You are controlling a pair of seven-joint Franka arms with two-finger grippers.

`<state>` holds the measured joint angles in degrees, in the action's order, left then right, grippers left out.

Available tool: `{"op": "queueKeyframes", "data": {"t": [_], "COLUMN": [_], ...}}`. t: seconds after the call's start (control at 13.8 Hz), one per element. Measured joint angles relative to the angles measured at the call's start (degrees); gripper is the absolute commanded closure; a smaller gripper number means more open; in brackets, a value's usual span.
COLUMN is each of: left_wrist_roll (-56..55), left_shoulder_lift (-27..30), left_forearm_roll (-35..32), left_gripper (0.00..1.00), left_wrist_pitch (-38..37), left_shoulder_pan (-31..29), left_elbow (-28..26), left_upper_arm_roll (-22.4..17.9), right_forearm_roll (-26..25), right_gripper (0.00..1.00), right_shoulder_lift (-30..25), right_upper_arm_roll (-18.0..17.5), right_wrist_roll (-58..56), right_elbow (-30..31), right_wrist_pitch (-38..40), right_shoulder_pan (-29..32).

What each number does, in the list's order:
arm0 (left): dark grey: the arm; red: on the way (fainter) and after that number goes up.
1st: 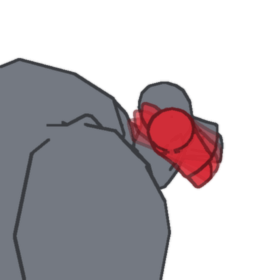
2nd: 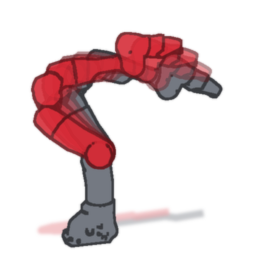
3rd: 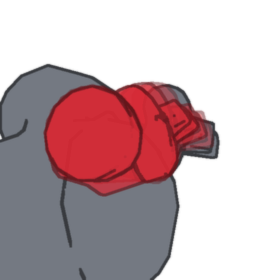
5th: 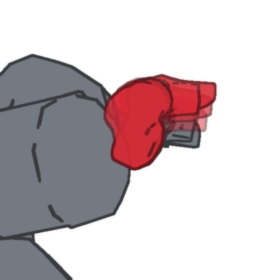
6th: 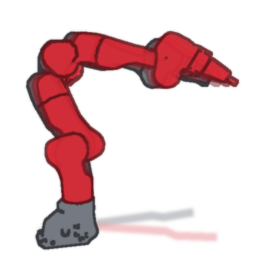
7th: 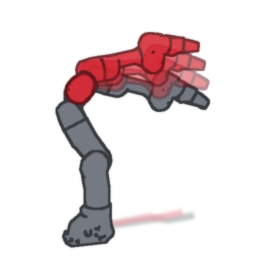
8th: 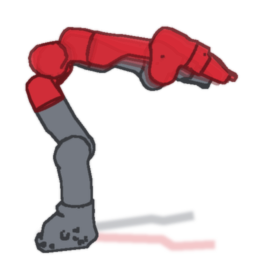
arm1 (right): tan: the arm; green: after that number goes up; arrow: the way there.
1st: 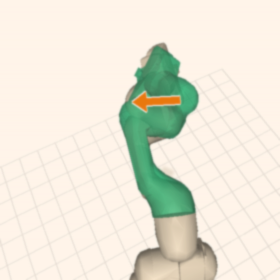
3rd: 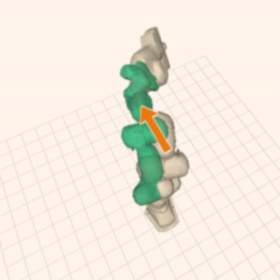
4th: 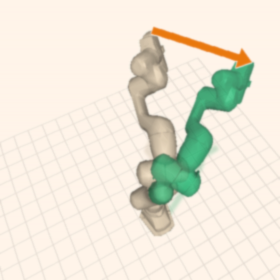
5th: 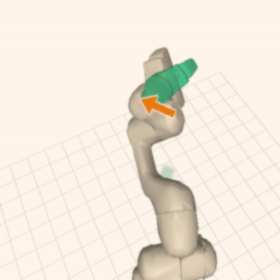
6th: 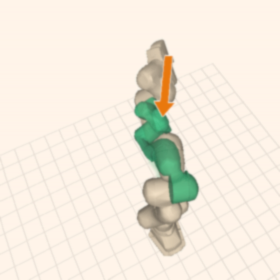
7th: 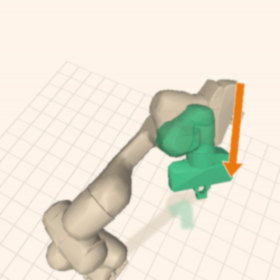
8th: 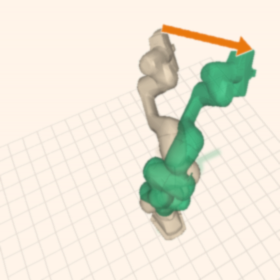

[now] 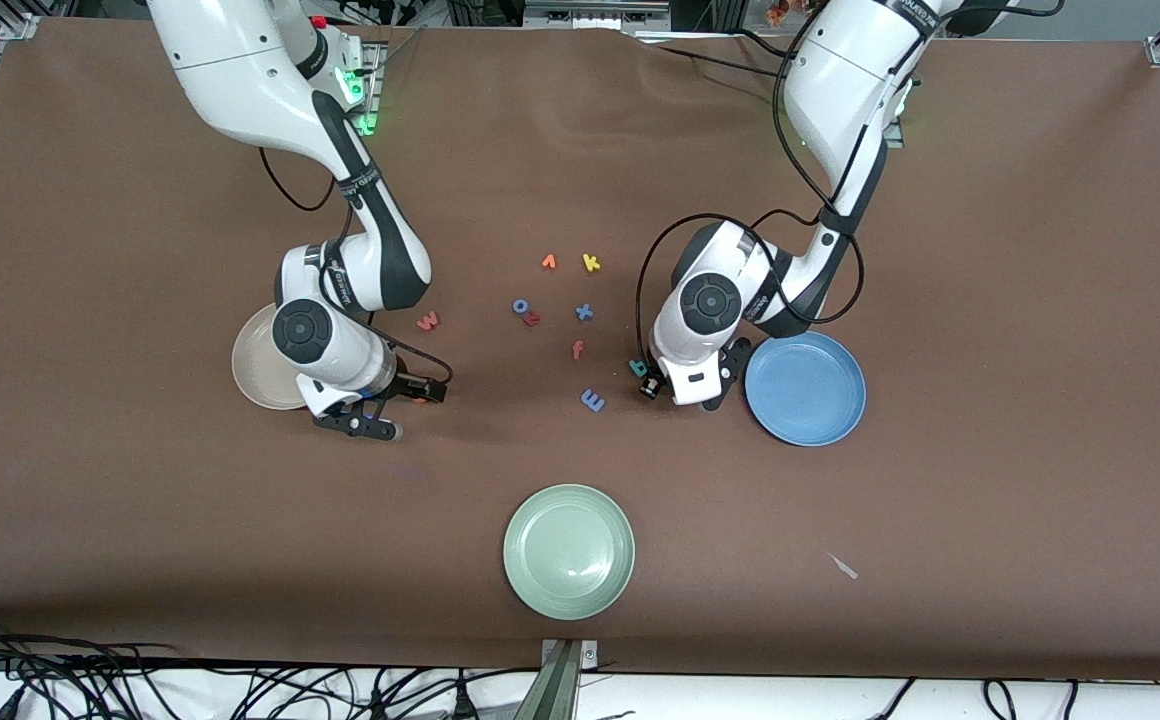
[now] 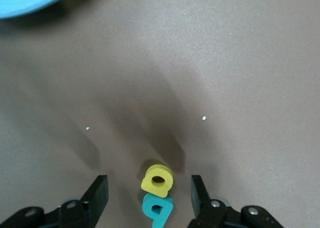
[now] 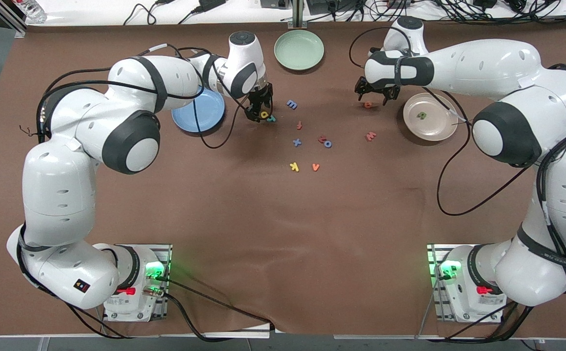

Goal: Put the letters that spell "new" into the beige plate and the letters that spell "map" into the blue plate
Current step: 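Grasp the orange e with the right gripper while the left gripper grasps yellow a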

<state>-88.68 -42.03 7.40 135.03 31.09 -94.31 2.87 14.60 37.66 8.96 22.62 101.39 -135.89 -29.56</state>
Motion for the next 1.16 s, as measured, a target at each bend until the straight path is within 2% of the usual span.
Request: {"op": "queueKeyframes", "data": {"t": [0.15, 0.65, 0.87, 1.02, 1.16], "left_wrist_roll": [0.01, 0.04, 0.04, 0.04, 0.04], "left_shoulder_lift": [-0.49, -0.73, -0.76, -0.76, -0.79], "left_forearm_roll": [0.0, 0.0, 0.0, 0.0, 0.0], "left_gripper": [0.33, 0.33, 0.35, 0.37, 0.43], "left_wrist_pitch": [0.58, 0.89, 0.9, 0.91, 1.0], "left_shoulder_pan": [-0.01, -0.01, -0.01, 0.0, 0.04], "left_elbow": [0.0, 0.01, 0.01, 0.01, 0.02], "left_upper_arm_roll": [-0.02, -0.09, -0.09, -0.05, 0.01], "right_forearm_roll": [0.02, 0.02, 0.09, 0.19, 0.21], "right_gripper": [0.19, 0.62, 0.76, 0.79, 0.79], "right_shoulder_lift": [0.72, 1.44, 1.45, 1.31, 1.59], "right_upper_arm_roll": [-0.06, 0.05, 0.12, 0.05, 0.03], "right_wrist_roll": [-0.01, -0.01, 0.0, 0.05, 0.37], "right_elbow": [-0.01, -0.28, -0.49, -0.78, -1.38], "right_wrist_pitch": [-0.01, -0.01, -0.02, 0.0, 0.3], "right_shoulder_pan": [-0.02, 0.01, 0.03, -0.01, -0.01]}}
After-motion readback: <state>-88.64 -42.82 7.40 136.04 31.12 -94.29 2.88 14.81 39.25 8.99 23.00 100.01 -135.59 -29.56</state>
